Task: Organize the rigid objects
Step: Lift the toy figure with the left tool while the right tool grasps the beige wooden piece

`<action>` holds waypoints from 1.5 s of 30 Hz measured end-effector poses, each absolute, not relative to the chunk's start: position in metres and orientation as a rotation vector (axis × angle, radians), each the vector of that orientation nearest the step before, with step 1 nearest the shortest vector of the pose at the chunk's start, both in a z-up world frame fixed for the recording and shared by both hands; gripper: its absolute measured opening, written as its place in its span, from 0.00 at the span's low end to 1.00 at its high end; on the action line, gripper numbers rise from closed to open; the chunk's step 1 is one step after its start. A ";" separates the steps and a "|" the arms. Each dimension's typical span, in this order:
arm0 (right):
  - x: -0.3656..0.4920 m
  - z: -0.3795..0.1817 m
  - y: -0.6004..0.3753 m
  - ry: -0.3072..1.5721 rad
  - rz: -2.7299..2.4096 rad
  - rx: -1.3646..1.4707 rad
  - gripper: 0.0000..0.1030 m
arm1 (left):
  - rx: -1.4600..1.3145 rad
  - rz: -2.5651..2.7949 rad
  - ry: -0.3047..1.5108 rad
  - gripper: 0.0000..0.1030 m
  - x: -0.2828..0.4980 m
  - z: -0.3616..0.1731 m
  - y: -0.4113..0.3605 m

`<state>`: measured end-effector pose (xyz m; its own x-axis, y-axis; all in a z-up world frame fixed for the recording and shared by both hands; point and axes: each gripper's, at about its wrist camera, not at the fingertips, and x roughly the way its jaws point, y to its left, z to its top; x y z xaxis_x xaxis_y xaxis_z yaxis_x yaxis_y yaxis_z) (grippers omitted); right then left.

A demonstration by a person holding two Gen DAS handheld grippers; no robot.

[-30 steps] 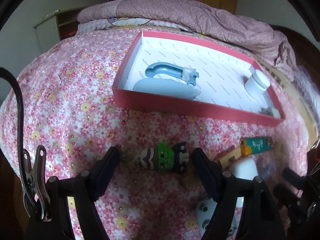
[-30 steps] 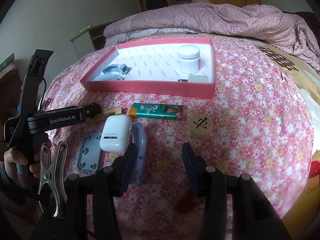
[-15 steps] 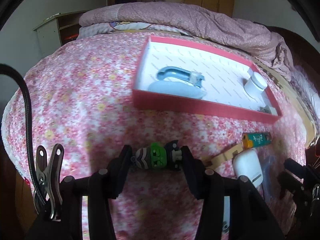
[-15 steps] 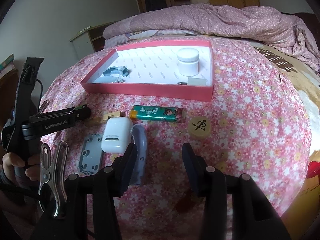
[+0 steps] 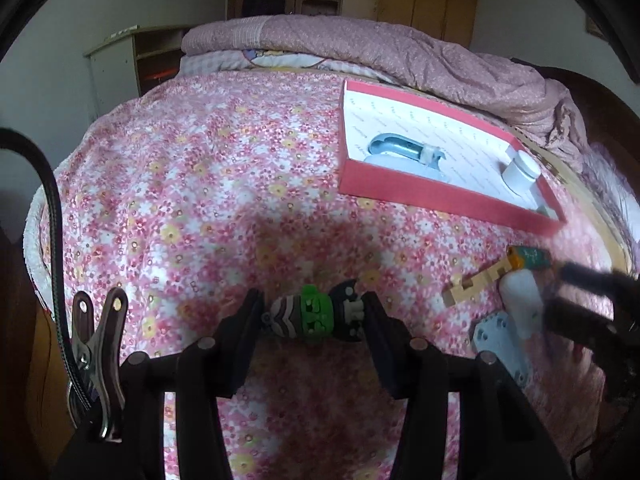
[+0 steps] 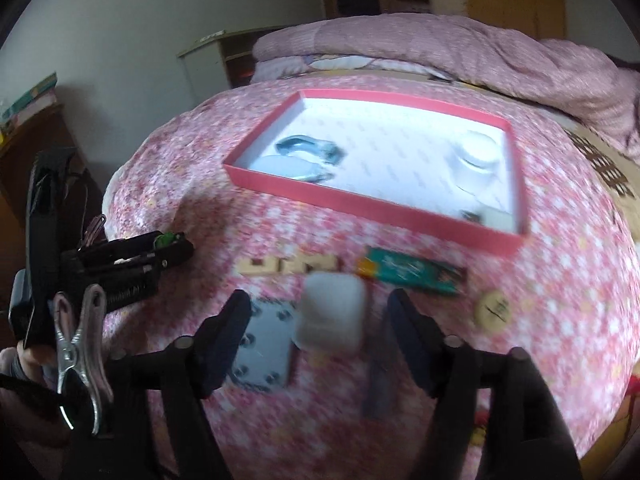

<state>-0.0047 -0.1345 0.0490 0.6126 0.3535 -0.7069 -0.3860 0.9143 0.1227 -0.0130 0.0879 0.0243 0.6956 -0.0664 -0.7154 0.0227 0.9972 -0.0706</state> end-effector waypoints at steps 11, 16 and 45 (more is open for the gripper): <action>0.025 0.026 -0.087 0.845 0.388 -0.184 0.82 | -0.129 -0.138 0.769 0.51 -0.026 0.017 0.104; 0.035 0.014 -0.087 0.895 0.374 -0.196 0.82 | -0.146 -0.150 0.769 0.51 -0.025 0.013 0.103; 0.021 0.020 -0.094 0.791 0.346 -0.053 0.76 | -0.117 -0.138 0.768 0.51 -0.027 0.019 0.095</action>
